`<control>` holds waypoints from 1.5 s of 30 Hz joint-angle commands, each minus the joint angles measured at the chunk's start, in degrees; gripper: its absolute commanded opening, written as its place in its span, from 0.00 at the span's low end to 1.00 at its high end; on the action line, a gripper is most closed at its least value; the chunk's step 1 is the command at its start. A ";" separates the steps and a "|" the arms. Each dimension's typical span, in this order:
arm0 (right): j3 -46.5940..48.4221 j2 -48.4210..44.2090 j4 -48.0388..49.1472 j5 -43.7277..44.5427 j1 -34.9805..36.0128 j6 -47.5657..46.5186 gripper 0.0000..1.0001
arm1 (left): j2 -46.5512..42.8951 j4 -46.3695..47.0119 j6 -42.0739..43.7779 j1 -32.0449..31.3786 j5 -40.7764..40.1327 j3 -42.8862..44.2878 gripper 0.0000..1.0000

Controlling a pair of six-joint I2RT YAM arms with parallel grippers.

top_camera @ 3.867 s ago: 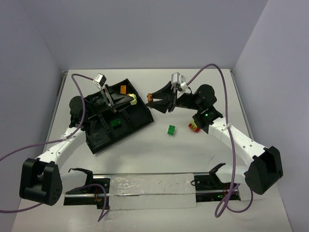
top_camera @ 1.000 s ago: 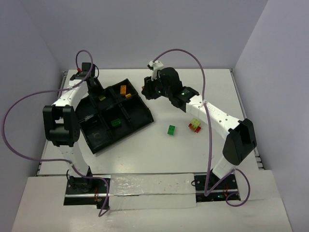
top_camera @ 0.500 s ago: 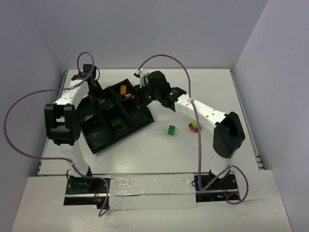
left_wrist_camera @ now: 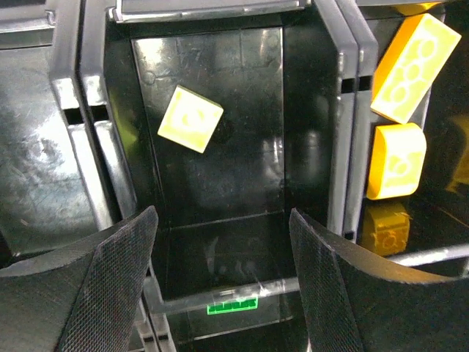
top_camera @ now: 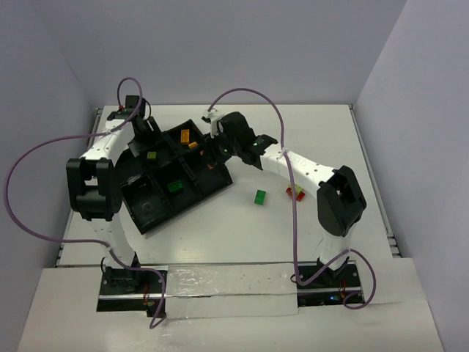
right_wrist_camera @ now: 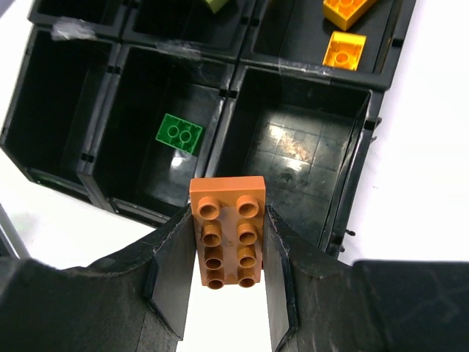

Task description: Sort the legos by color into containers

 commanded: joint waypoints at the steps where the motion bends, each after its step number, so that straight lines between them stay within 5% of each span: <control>1: 1.84 1.96 0.20 0.33 0.60 0.36 0.17 | -6.27 -3.36 -1.06 0.17 1.34 4.24 0.80; 6: 2.55 2.69 -0.46 2.30 0.96 -1.36 0.29 | -13.68 -1.45 -3.01 -0.19 5.98 -0.24 0.80; 13: 4.67 3.16 -0.38 3.59 1.22 -0.48 0.45 | -14.02 -4.78 -1.25 -0.10 1.79 5.62 0.80; 28: 2.88 -0.50 -1.62 10.73 1.27 2.73 0.56 | -15.28 -3.94 0.04 -0.10 2.06 4.59 0.80; 39: -20.77 -23.61 -1.41 35.31 -0.45 21.28 0.58 | -18.59 -3.98 -0.01 -0.11 0.49 2.10 0.79; 45: -29.01 -31.41 -5.38 36.00 -1.42 29.09 0.64 | -19.43 -2.49 -0.73 -0.10 4.31 -1.81 0.79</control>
